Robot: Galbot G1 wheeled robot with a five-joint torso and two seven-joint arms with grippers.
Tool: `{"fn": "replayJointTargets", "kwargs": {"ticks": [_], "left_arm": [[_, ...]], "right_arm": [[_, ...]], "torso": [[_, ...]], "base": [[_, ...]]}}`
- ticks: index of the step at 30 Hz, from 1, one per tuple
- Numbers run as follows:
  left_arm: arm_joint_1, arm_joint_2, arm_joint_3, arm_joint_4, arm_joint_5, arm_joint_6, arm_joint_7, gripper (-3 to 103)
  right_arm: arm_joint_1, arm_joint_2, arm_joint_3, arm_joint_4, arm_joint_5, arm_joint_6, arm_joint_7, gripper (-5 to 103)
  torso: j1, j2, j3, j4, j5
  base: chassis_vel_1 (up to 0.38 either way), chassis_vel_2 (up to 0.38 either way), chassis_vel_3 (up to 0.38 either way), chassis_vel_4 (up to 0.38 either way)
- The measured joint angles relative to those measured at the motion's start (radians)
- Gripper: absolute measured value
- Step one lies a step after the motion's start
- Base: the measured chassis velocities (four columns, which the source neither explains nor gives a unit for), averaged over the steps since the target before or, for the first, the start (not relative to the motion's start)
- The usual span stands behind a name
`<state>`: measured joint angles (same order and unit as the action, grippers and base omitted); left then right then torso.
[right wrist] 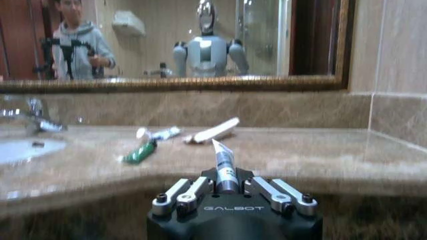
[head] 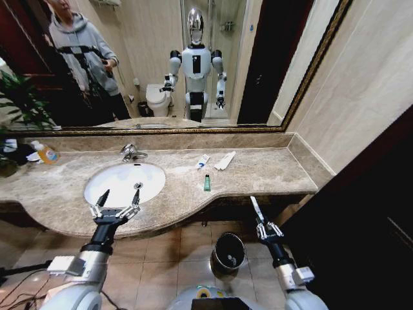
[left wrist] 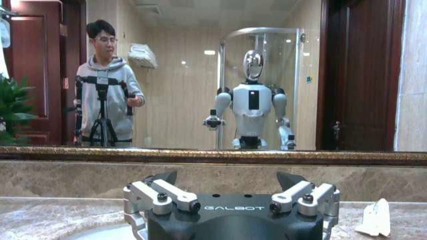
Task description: Pick up the trash from the sink and place it in the trash bin.
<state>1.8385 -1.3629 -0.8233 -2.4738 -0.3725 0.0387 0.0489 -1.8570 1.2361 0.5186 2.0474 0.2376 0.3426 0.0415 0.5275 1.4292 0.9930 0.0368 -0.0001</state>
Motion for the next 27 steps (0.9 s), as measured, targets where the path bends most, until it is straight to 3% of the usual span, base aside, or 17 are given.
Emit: {"fn": "replayJointTargets", "kwargs": {"ticks": [4,13,20,27], "left_arm": [[0.0,0.0,0.0,0.0,0.0,0.0,0.0,100],[0.0,0.0,0.0,0.0,0.0,0.0,0.0,100],[0.0,0.0,0.0,0.0,0.0,0.0,0.0,100],[0.0,0.0,0.0,0.0,0.0,0.0,0.0,100]], "right_arm": [[0.011,-0.003,-0.013,-0.066,-0.022,0.015,-0.006,19],[0.104,-0.009,-0.064,-0.386,-0.077,0.064,-0.022,19],[0.2,0.004,-0.133,-0.601,-0.128,0.071,-0.035,19],[0.266,0.038,-0.169,-0.709,-0.174,0.048,-0.061,19]], "torso": [[0.0,0.0,0.0,0.0,0.0],[0.0,0.0,0.0,0.0,0.0],[0.0,0.0,0.0,0.0,-0.0001],[0.0,0.0,0.0,0.0,-0.0001]], "base": [[0.0,0.0,0.0,0.0],[0.0,0.0,0.0,0.0],[0.0,0.0,0.0,0.0],[0.0,0.0,0.0,0.0]]}}
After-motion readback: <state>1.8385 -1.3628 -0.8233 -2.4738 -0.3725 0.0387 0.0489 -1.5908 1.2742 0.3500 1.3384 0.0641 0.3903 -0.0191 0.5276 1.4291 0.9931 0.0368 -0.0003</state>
